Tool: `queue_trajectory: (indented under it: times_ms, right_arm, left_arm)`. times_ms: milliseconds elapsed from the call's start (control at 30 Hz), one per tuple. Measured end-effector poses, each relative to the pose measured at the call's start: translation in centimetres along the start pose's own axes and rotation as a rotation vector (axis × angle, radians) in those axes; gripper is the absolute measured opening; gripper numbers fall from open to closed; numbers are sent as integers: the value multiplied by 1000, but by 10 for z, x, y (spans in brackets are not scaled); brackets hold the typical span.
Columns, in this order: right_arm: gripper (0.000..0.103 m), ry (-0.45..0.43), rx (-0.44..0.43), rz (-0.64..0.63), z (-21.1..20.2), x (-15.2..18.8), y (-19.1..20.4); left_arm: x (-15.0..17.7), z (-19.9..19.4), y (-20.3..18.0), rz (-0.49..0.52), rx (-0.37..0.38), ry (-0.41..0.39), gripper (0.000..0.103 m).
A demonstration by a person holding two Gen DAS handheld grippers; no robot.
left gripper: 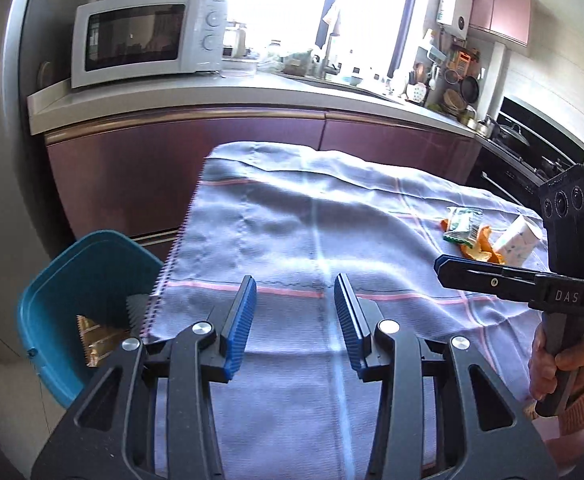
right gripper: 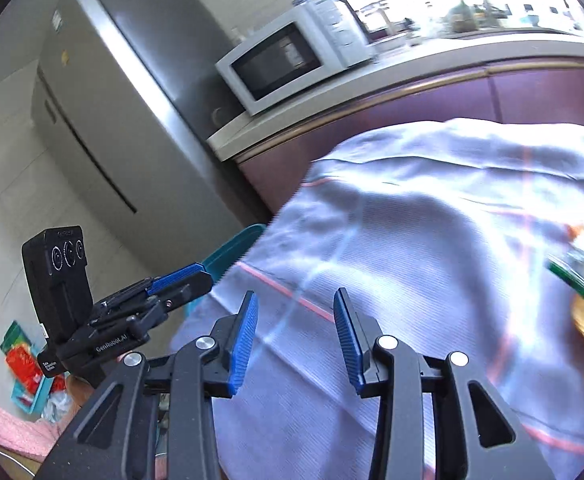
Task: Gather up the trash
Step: 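Move both grippers back over the table toward the remaining trash, then grasp the blue-dotted paper cup with the right gripper while the left gripper lowers toward the clear wrapper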
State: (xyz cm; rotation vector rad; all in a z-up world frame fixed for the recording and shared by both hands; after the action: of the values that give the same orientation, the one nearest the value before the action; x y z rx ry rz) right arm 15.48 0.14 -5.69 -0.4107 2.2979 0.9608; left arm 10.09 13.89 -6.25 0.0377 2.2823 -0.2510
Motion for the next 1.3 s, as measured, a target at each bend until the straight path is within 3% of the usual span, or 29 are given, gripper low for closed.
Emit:
queue_trajectory:
  times_ms: [333, 833, 1067, 1300]
  right_arm:
    - [38, -113, 166, 147, -82, 26, -89]
    - [38, -298, 309, 225, -174, 25, -145]
    - [38, -349, 359, 255, -195, 10, -172]
    - [38, -323, 349, 272, -189, 1, -194]
  left_arm:
    - [-3, 42, -79, 101, 124, 67, 40]
    - [-26, 95, -175, 216, 221, 120, 40]
    - [-39, 121, -207, 266, 213, 132, 40]
    - [-46, 143, -229, 292, 206, 150, 41]
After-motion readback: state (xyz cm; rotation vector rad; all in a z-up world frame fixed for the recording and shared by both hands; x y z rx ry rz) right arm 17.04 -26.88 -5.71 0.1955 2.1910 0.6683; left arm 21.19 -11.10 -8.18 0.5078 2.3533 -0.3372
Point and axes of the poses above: each gripper's, at about its wrist camera, not at the fingertips, and z roughly the way its jaws point, y to its left, x to its underside, the point moved 9 cm from there along z, roughly the way its jaws point, and after that the axes turned 4 degrees about y, right-handed, at the moved point
